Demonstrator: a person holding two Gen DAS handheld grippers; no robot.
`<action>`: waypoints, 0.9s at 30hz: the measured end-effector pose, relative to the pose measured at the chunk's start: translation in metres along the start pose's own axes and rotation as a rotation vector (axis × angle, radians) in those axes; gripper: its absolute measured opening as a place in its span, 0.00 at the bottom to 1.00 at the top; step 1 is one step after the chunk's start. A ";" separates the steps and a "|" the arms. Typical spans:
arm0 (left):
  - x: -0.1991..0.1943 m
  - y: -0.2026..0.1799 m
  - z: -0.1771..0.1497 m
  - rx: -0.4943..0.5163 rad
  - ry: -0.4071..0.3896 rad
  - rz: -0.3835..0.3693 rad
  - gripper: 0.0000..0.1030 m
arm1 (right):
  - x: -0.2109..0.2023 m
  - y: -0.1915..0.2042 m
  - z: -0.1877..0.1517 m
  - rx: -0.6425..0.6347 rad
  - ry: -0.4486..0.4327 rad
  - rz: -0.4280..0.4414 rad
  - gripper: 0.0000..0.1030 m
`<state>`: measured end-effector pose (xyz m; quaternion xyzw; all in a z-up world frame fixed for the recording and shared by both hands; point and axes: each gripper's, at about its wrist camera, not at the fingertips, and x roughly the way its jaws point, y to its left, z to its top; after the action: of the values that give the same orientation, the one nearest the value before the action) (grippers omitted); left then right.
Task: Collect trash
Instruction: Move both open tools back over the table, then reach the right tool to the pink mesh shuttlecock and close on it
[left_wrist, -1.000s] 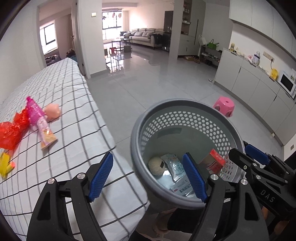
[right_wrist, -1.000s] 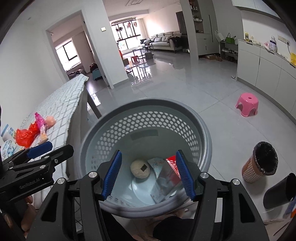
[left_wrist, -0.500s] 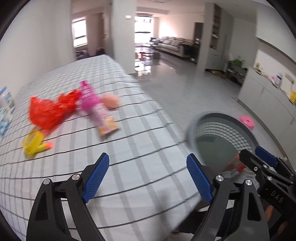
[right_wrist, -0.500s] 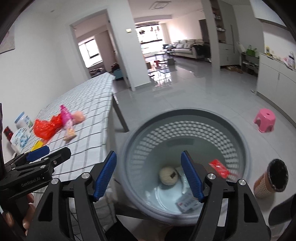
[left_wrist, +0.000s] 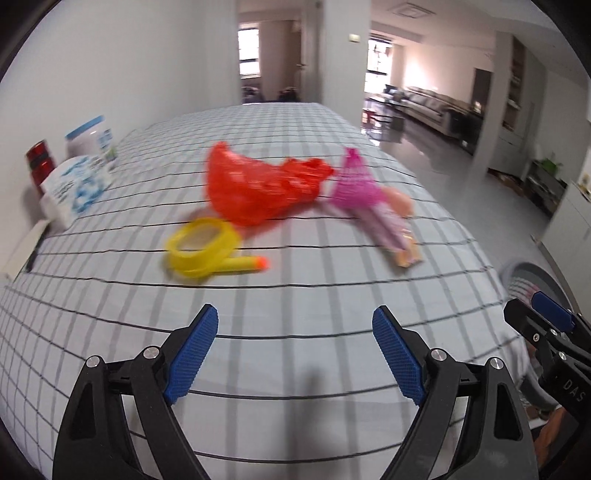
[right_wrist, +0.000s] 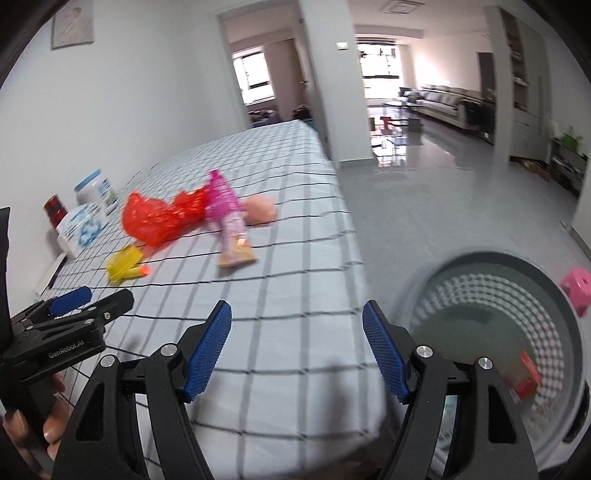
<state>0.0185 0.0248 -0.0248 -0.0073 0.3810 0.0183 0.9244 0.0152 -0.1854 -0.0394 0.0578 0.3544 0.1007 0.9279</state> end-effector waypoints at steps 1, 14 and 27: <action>0.000 0.010 0.001 -0.012 0.000 0.016 0.81 | 0.006 0.006 0.004 -0.013 0.005 0.008 0.68; 0.015 0.083 0.026 -0.091 0.009 0.104 0.85 | 0.061 0.054 0.046 -0.100 0.065 0.043 0.68; 0.044 0.107 0.051 -0.115 0.010 0.108 0.85 | 0.111 0.072 0.100 -0.130 0.056 0.042 0.68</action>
<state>0.0811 0.1343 -0.0192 -0.0400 0.3836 0.0900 0.9182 0.1523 -0.0937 -0.0245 0.0021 0.3718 0.1446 0.9170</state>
